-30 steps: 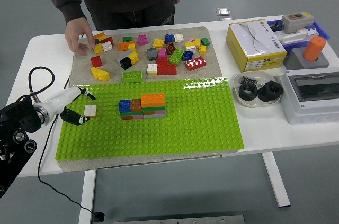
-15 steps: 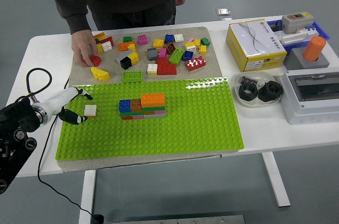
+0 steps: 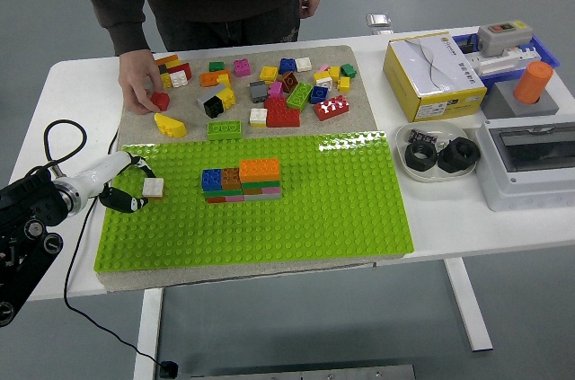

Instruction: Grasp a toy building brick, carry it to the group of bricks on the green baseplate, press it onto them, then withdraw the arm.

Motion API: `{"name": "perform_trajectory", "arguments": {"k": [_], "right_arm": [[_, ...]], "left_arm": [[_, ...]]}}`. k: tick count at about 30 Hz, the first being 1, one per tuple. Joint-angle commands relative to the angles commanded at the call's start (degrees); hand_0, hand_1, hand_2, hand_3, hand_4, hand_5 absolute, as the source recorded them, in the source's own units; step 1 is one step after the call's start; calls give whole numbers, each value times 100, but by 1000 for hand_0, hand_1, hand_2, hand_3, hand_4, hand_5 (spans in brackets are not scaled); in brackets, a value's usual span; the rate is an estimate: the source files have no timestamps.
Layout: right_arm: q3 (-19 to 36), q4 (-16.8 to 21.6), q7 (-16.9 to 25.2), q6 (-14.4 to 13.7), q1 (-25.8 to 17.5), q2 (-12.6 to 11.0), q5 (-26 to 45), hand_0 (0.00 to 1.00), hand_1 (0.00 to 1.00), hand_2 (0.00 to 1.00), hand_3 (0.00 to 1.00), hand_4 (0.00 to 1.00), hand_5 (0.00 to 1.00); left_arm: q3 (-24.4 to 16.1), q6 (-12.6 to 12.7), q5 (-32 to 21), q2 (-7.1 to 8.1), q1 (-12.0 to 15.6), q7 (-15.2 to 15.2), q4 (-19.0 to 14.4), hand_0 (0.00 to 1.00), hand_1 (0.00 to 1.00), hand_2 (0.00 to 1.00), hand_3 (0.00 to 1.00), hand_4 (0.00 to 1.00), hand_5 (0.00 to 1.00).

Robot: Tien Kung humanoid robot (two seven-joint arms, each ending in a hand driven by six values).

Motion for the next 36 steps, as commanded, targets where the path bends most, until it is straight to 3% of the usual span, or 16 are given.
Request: {"name": "perform_trajectory", "arguments": {"k": [1, 12, 13, 18, 19, 24, 25, 36], "right_arm": [[2, 0, 0, 0, 1, 0, -2, 724, 676, 742, 873, 727, 998], [38, 0, -3, -1, 0, -1, -8, 725, 675, 742, 873, 728, 998], [37, 0, -2, -1, 0, -1, -7, 725, 675, 742, 873, 727, 998], [36, 0, -2, 1, -2, -2, -1, 725, 675, 742, 873, 727, 998], [34, 0, -1, 1, -4, -2, 2, 725, 674, 742, 873, 727, 998], [32, 0, -2, 4, -10, -2, 7, 725, 674, 742, 873, 727, 998], [31, 0, -3, 5, -10, -2, 7, 725, 674, 742, 872, 727, 998], [21, 0, -10, 15, -16, -4, 6, 724, 675, 742, 872, 727, 998]], "left_arm": [[0, 8, -13, -8, -3, -7, 13, 998, 977, 942, 538, 654, 2], [-14, 27, -133, -94, 4, -39, 90, 998, 974, 942, 536, 639, 2], [-19, 29, -142, -99, 6, -45, 95, 998, 973, 928, 489, 584, 2], [-65, 53, -201, -124, 24, -88, 123, 998, 973, 928, 489, 584, 2], [-77, 60, -214, -127, 30, -98, 127, 998, 968, 910, 446, 710, 2], [-122, 81, -270, -137, 51, -137, 152, 998, 968, 910, 446, 710, 2], [-132, 85, -279, -139, 55, -141, 159, 998, 964, 902, 420, 760, 2], [-279, 95, -335, -135, 100, -197, 172, 998, 960, 901, 414, 754, 2]]}}
